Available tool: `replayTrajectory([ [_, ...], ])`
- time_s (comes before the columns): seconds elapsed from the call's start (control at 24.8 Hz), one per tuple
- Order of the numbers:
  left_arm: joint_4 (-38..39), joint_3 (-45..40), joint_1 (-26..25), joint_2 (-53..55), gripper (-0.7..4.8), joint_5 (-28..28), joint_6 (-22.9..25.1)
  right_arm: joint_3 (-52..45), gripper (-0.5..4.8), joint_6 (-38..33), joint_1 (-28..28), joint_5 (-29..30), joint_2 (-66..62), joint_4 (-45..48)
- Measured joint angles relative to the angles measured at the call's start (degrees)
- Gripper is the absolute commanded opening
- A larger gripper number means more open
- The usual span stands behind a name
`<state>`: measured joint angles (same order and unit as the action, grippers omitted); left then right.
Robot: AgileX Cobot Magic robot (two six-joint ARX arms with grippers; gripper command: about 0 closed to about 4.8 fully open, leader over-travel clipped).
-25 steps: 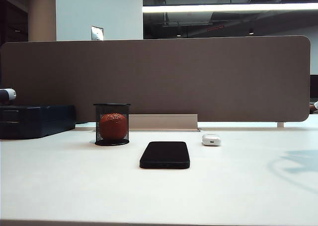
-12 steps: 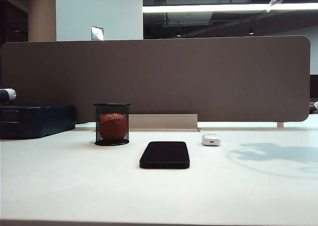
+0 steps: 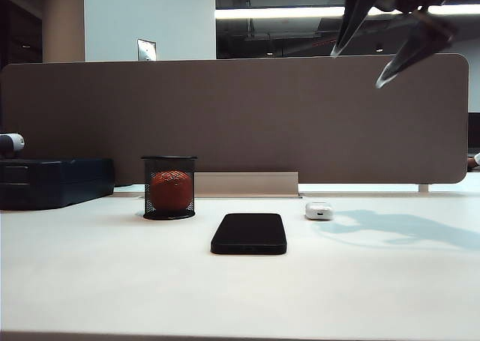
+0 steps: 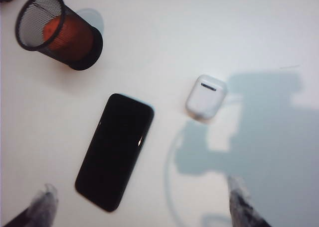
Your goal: Find the wireless headphone case on the desktop and place it on the left side of the phone.
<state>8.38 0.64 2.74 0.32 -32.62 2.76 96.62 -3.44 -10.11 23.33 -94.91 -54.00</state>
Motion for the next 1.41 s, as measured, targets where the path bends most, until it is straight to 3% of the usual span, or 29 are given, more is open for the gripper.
replayTrajectory([
  [0.36, 0.0, 0.0, 0.0, 0.0, -0.06, -0.4, 0.0, 0.0, 4.79, -0.8, -5.2, -5.8, -12.3, 10.5],
  [1.09, 0.0, 0.0, 0.0, 0.0, -0.05, -0.8, 0.0, 0.0, 4.79, -5.2, -6.8, -14.4, -24.9, 17.9],
  [1.41, 0.0, 0.0, 0.0, 0.0, -0.06, -0.8, 0.0, 0.0, 4.79, -9.1, -7.5, -14.8, -27.9, 22.3],
])
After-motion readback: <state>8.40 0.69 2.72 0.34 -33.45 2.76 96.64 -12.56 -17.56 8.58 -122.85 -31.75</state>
